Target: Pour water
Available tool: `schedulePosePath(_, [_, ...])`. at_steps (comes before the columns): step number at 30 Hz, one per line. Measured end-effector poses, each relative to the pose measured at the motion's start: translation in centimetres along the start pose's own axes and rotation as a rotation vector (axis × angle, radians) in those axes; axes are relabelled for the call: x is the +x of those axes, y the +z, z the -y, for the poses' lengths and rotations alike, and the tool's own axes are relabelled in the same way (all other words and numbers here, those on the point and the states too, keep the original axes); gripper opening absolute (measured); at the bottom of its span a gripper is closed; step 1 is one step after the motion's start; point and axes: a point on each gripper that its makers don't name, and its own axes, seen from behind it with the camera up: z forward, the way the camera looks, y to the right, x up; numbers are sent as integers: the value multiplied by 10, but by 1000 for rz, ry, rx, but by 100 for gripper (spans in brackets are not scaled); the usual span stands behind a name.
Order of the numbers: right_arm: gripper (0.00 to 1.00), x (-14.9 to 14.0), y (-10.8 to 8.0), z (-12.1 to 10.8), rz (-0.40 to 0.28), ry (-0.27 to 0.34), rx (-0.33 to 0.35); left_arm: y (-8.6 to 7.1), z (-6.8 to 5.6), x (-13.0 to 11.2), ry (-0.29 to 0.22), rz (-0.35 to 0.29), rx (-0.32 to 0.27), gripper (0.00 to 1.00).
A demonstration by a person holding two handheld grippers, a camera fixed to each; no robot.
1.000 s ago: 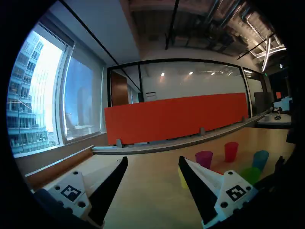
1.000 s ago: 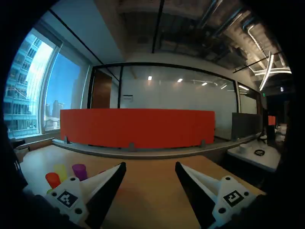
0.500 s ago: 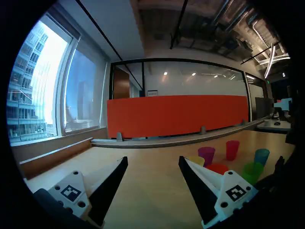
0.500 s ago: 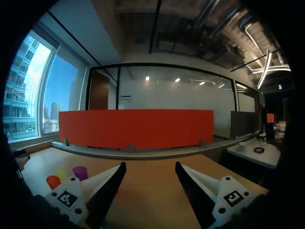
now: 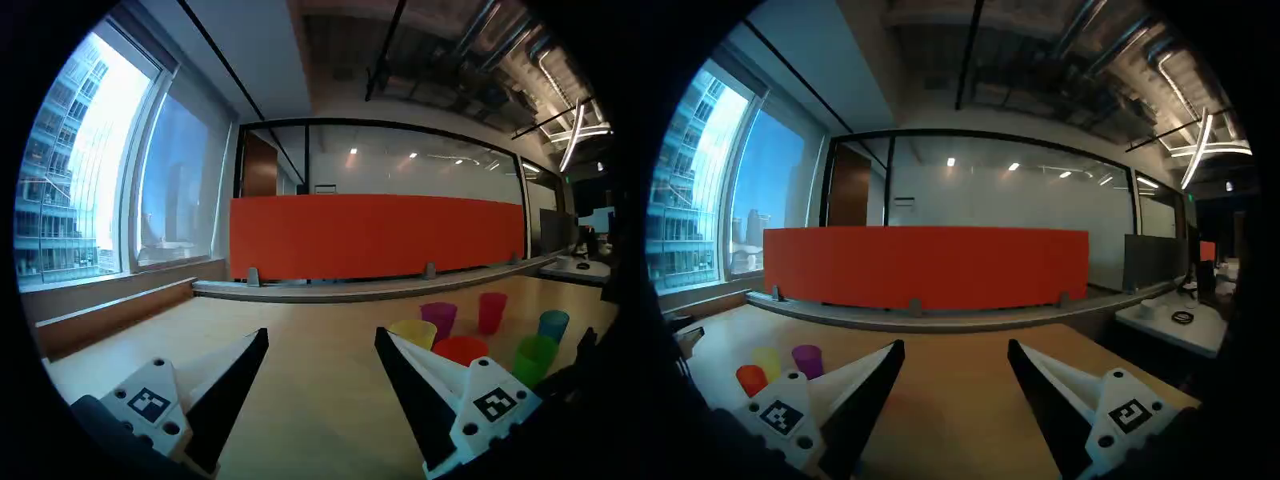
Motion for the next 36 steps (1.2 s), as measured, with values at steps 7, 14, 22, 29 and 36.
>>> schedulePosePath(7, [100,1,0,1,0,-4,4,1,1,-5,-7,11,-3,99])
schedulePosePath(14, [100,1,-1,2,1,-4,3,2,6,-8,-10,24,3,99])
schedulePosePath(22, [100,2,-1,2,-2,-7,2,1,6,-10,-10,27,2,99])
schedulePosePath(29, [100,3,-4,3,-3,-3,8,2,6,-9,-8,28,5,99])
schedulePosePath(36, [100,1,-6,5,-11,-14,21,2,6,-9,-9,28,5,99])
